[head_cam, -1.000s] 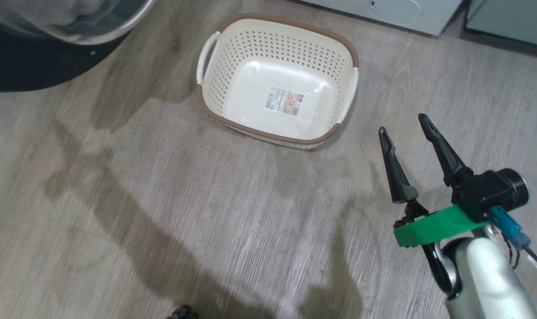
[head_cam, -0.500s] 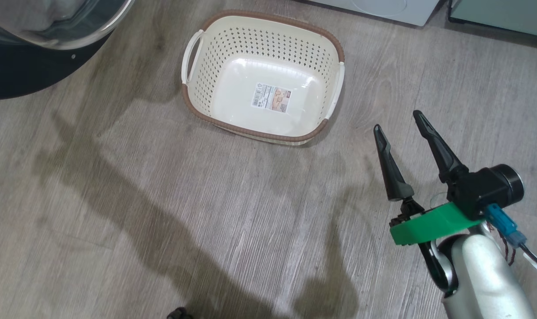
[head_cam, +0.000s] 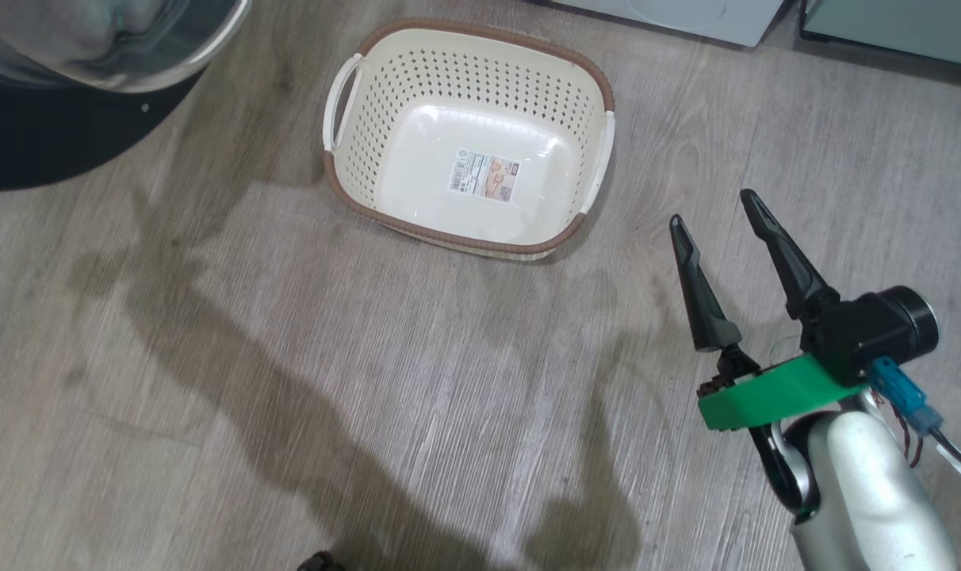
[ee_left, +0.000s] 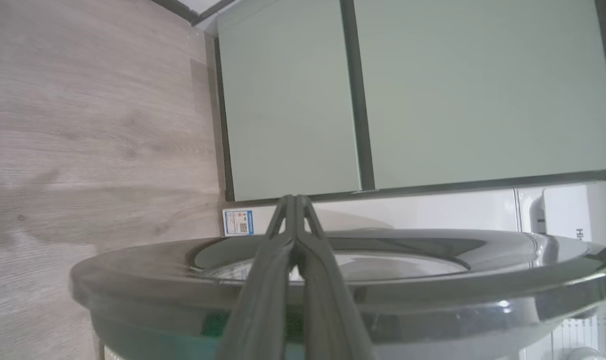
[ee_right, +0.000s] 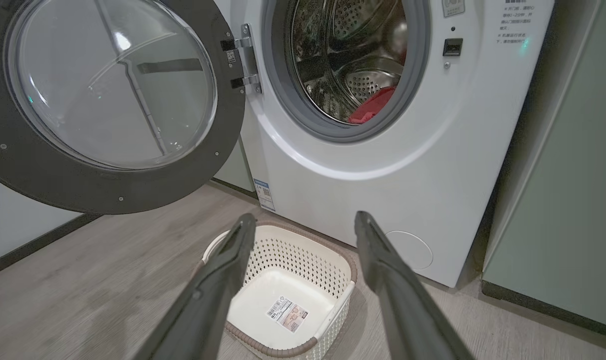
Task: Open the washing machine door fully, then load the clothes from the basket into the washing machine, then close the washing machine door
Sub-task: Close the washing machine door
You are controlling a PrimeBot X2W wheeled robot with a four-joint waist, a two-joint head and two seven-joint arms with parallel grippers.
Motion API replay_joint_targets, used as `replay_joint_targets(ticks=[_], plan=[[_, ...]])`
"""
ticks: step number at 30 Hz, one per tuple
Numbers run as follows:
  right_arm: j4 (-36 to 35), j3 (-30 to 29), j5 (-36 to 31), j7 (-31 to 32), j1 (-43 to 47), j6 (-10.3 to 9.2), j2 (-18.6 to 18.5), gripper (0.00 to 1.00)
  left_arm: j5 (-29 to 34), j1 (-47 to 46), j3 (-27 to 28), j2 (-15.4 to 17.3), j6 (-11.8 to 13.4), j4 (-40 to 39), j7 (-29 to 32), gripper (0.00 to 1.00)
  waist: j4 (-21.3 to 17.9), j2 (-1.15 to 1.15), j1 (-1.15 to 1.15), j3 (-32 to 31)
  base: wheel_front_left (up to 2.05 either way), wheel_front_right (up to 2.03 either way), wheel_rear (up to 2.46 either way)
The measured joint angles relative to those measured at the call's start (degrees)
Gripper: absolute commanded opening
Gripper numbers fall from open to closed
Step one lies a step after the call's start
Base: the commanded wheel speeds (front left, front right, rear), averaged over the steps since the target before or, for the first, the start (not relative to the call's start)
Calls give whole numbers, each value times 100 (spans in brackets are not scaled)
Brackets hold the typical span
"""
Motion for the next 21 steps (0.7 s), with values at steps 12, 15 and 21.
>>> replay_joint_targets(ticks=[12, 15, 21], plan=[[226, -14, 14, -57, -26, 0, 67, 100, -263, 159, -33, -377, -416, 179, 1370, 0, -34, 0, 0, -317, 0, 0, 0], [281, -13, 27, -75, -24, 0, 98, 100, -265, 244, -121, -468, -531, 164, 1660, 0, -46, 0, 0, -423, 0, 0, 0], [355, -16, 59, -108, -1, 0, 114, 100, -403, 443, -270, -748, -606, -48, 2328, 0, -70, 0, 0, -619, 0, 0, 0]])
